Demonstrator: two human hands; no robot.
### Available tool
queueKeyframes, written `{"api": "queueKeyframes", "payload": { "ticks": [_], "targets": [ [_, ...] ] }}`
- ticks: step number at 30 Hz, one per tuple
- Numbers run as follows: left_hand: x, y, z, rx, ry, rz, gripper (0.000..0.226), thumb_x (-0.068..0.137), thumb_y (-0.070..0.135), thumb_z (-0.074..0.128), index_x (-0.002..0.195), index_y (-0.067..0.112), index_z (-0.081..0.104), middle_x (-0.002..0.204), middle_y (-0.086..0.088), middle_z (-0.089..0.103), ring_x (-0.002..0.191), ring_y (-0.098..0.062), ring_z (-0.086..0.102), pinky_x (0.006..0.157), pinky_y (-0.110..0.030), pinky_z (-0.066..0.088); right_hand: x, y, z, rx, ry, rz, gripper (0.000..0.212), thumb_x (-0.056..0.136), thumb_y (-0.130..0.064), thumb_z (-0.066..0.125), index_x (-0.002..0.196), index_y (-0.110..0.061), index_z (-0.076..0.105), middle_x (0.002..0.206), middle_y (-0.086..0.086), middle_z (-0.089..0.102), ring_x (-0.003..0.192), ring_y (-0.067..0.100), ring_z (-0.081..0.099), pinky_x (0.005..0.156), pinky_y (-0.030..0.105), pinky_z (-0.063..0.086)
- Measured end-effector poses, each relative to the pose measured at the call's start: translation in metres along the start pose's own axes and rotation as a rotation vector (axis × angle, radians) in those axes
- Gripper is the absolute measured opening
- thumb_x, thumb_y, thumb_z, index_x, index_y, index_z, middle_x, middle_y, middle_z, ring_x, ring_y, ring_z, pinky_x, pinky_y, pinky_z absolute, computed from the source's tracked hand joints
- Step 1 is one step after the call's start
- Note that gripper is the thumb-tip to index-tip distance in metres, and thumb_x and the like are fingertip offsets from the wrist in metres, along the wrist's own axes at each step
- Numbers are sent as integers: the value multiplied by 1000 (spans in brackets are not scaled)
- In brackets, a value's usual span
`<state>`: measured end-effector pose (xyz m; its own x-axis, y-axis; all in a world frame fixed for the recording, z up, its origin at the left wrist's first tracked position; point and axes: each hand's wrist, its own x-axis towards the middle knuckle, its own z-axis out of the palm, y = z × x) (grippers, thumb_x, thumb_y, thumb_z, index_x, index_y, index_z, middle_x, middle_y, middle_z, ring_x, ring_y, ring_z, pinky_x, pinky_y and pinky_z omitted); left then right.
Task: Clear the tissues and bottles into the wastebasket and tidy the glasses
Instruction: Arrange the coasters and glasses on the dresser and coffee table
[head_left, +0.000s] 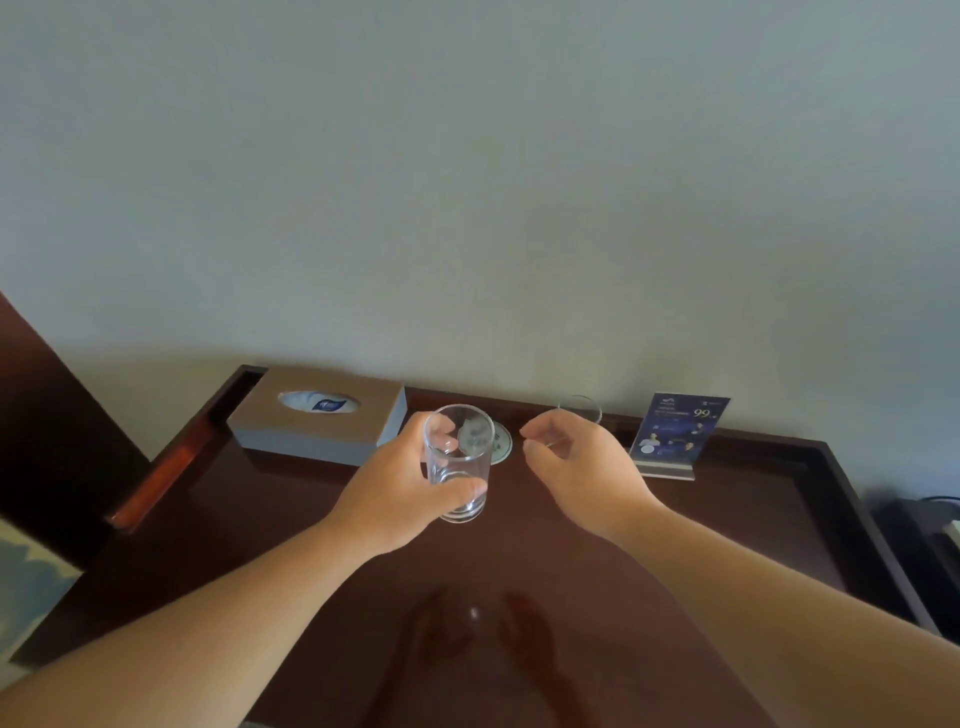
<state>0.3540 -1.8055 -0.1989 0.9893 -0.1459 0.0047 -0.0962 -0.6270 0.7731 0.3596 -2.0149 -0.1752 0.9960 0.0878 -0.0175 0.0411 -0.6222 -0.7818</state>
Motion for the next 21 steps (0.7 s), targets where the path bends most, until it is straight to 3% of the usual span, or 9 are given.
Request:
{"api": "queueKeyframes", "payload": {
  "ticks": [4,10,14,21],
  "targets": [
    [42,-11,2,-19,22,-21,72,58,62,69,122,40,44,115,27,53,104,0,58,92,-33,50,36,10,0,10,-18,18,14,93,-29,56,106,-31,62,94,-20,62,85,-8,55,65,9,40],
    [86,-31,9,-51,11,-16,68,60,56,74,121,39,49,114,22,52,105,1,56,89,-37,53,72,20,4,11,-26,64,16,93,-29,55,107,-31,61,97,-19,63,84,-11,55,59,3,39],
    [115,-43,15,-56,-40,8,55,61,50,74,110,53,48,109,24,51,100,10,52,87,-34,53,88,29,14,28,-10,124,15,91,-29,57,106,-33,61,98,-18,65,85,-10,57,59,5,40],
    [165,-77,34,-111,-137,47,56,66,41,78,107,61,46,111,34,48,109,10,47,90,-35,52,109,43,37,28,-17,219,27,90,-32,58,116,-32,59,107,-20,61,90,-13,56,68,5,38]
  ]
}}
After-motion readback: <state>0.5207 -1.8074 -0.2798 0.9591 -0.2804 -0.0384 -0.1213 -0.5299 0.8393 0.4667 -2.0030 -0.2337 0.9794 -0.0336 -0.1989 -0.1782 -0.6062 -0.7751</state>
